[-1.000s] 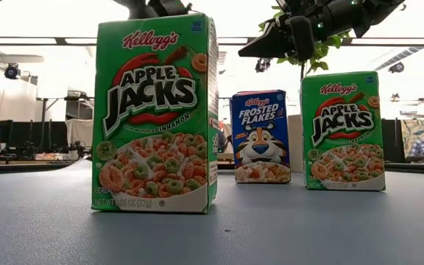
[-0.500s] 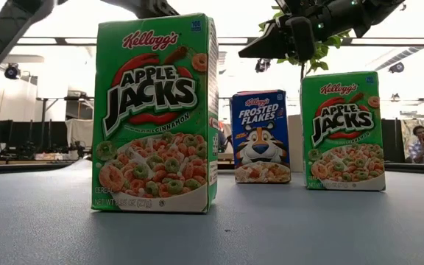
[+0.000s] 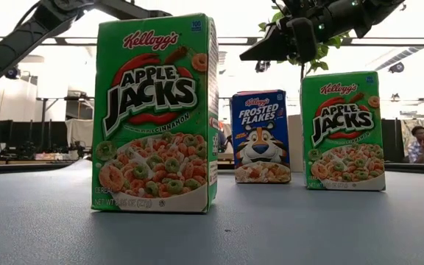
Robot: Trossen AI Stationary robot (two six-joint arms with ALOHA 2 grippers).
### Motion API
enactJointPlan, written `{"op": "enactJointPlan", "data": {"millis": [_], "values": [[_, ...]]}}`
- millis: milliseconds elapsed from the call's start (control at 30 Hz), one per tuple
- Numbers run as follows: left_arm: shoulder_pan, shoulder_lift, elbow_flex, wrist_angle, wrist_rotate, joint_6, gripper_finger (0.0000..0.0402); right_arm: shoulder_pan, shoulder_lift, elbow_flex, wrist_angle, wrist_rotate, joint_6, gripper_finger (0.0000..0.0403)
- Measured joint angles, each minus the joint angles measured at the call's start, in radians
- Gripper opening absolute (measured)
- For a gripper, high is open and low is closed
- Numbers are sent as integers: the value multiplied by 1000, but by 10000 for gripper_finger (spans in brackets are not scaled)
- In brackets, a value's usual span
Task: Stack cereal on shelf
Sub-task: Put the top right light blue cereal box on the shelf
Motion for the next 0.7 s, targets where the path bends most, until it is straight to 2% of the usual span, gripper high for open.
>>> {"op": "enactJointPlan", "data": {"millis": [267,700], "values": [[6,0,-23,15,46,0,146,0,0,0,-5,0,6,9],[6,2,-33,34,46,-4,146,0,0,0,-6,0,6,9]]}}
